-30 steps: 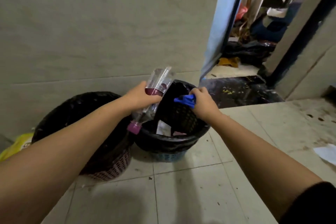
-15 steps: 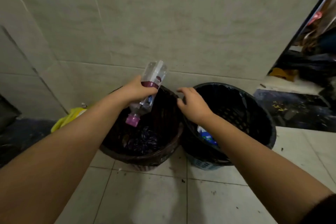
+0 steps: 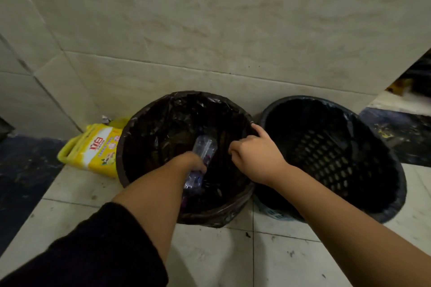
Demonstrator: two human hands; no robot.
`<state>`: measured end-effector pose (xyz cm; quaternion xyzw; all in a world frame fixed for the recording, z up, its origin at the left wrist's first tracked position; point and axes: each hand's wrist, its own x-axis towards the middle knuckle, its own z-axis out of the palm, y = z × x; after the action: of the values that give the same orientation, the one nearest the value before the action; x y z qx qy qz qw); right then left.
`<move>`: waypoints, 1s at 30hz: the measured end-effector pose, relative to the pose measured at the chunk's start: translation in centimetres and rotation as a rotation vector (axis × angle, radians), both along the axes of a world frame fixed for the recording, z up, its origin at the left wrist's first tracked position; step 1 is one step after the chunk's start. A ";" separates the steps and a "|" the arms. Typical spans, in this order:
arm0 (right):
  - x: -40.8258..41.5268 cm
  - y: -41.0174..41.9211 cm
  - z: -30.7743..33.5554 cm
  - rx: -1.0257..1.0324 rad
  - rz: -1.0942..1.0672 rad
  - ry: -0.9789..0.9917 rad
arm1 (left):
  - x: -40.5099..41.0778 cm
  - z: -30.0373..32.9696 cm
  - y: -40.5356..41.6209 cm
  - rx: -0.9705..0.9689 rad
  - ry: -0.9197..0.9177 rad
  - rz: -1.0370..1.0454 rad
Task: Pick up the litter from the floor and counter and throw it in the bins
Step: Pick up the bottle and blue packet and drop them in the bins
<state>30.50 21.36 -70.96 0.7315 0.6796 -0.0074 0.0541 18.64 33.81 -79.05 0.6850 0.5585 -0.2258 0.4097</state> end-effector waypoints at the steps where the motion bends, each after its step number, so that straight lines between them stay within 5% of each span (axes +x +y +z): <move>1: 0.0 0.0 0.0 0.006 -0.004 0.000 | 0.2 -1.0 0.1 0.005 0.031 -0.074; 6: 0.2 0.1 -0.1 0.019 -0.010 -0.013 | 1.1 -5.0 0.1 -0.021 0.167 -0.321; 11: 0.3 0.3 -0.1 0.034 -0.011 -0.009 | 0.9 -4.6 0.7 -0.065 0.130 -0.255; 15: 0.6 0.3 0.0 -0.010 -0.015 0.021 | 1.4 -1.3 2.0 0.145 0.063 -0.248; 21: 2.6 -0.7 1.9 0.280 -0.171 0.543 | 4.6 9.8 1.9 0.707 -0.099 -0.269; 30: 14.7 -20.8 3.6 0.377 -0.635 0.387 | 19.2 16.2 -15.0 0.921 -0.441 -0.755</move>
<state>45.16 0.53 -67.33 0.8869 0.4075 -0.0365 -0.2144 37.80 18.81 -62.85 0.9711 0.2210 0.0550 0.0707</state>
